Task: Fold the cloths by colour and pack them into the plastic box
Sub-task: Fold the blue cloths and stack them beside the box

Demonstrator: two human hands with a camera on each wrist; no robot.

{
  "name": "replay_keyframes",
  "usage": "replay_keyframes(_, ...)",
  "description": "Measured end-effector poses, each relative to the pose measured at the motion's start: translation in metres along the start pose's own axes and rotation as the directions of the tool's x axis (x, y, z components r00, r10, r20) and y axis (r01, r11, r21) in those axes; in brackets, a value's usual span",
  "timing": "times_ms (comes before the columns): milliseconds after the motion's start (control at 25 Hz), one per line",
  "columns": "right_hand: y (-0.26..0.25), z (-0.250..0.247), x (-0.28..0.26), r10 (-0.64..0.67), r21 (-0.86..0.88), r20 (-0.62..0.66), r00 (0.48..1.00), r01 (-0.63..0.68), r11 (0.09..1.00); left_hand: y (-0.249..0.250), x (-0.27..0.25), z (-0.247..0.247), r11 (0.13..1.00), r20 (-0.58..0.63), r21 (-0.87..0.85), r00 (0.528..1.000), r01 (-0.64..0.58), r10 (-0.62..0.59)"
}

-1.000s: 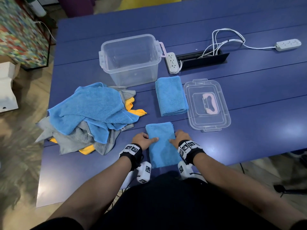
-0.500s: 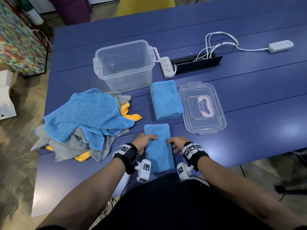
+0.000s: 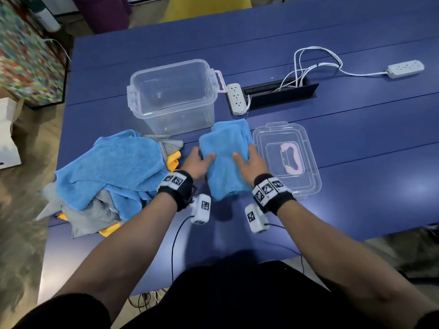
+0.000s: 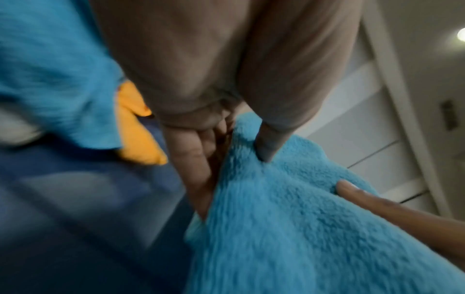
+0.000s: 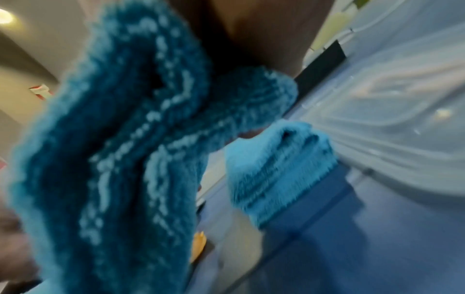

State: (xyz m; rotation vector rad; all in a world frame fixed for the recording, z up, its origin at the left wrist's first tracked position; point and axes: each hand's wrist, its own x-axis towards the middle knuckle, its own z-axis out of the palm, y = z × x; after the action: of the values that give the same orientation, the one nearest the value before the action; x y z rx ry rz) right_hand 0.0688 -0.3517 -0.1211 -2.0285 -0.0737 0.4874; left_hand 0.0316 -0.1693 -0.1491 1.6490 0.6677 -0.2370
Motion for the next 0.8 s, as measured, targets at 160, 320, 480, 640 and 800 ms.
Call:
replay_keyframes(160,-0.016,-0.02,0.047,0.035,0.043,-0.156,0.987,-0.029,0.999,0.053,0.033,0.014,0.992,-0.083,0.063,0.99,-0.105,0.11)
replay_keyframes(320,0.006,-0.019,0.077,0.076,-0.181,-0.05,0.996,-0.084,0.98,0.043,0.062,0.027,0.984,-0.131,0.175,0.991,0.024,-0.001)
replay_keyframes(480,0.019,-0.014,0.085,0.083,-0.395,-0.031,0.996,-0.088,0.914,0.016,0.069,0.03,0.978,-0.181,0.201,0.983,0.056,-0.019)
replay_keyframes(640,0.02,-0.001,0.095,-0.257,-0.684,0.04,0.966,0.214,0.698,0.017,0.07,0.034,0.672,-0.146,0.654,0.813,-0.348,0.564)
replay_keyframes(800,0.044,0.006,0.115,-0.075,-0.728,0.28,0.957,0.263,0.633,0.012,0.086,0.039,0.358,0.257,0.872,0.935,-0.333,0.245)
